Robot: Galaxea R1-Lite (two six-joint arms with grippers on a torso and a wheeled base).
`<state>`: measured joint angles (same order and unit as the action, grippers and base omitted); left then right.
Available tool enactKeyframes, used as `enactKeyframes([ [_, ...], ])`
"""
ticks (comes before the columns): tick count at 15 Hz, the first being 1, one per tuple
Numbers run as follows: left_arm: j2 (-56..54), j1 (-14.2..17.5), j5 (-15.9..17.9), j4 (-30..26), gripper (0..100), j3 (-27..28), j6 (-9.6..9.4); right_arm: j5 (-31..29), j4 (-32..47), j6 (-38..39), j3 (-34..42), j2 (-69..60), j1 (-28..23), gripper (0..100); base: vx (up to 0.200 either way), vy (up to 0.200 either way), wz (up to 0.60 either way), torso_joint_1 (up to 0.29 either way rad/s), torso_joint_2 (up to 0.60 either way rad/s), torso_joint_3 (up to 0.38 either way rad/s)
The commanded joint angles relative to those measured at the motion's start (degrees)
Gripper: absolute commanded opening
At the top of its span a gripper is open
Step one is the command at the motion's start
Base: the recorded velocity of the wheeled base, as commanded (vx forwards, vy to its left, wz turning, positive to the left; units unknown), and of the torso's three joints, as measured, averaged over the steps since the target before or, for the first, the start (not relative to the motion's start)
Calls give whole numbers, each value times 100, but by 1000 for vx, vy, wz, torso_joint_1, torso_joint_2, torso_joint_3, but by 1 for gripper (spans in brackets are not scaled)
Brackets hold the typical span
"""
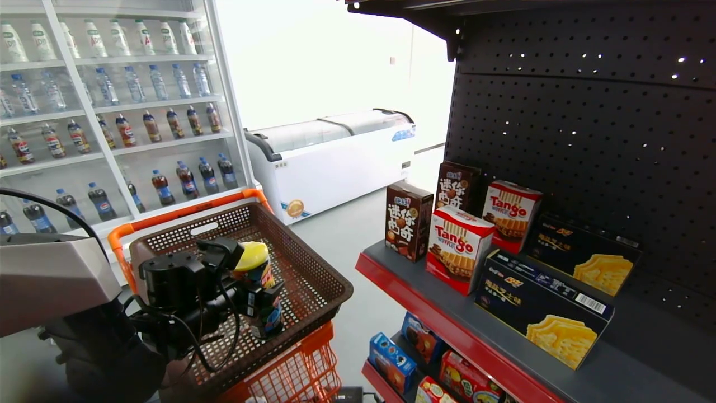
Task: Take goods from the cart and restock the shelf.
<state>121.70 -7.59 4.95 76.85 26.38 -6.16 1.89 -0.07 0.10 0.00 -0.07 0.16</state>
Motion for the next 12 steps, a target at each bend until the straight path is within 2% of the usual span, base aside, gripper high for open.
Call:
enactKeyframes([
  [1, 21, -49, -3, -3, 100, 25, 0, 4, -1, -1, 0, 7, 2, 100, 0, 0, 0, 0, 0, 0],
  [8, 188, -67, -214, 32, 100, -36, 36, 4, -1, -1, 0, 7, 2, 100, 0, 0, 0, 0, 0, 0],
  [9, 196, -75, -214, 58, 0, -28, 36, 4, -1, -1, 0, 7, 2, 100, 0, 0, 0, 0, 0, 0],
  [11, 196, -84, -214, 41, 0, -10, 0, 4, -1, -1, 0, 7, 2, 100, 0, 0, 0, 0, 0, 0],
  [12, 188, -137, -372, -21, 0, -63, -105, 4, -1, -1, 0, 7, 2, 100, 0, 0, 0, 0, 0, 0],
])
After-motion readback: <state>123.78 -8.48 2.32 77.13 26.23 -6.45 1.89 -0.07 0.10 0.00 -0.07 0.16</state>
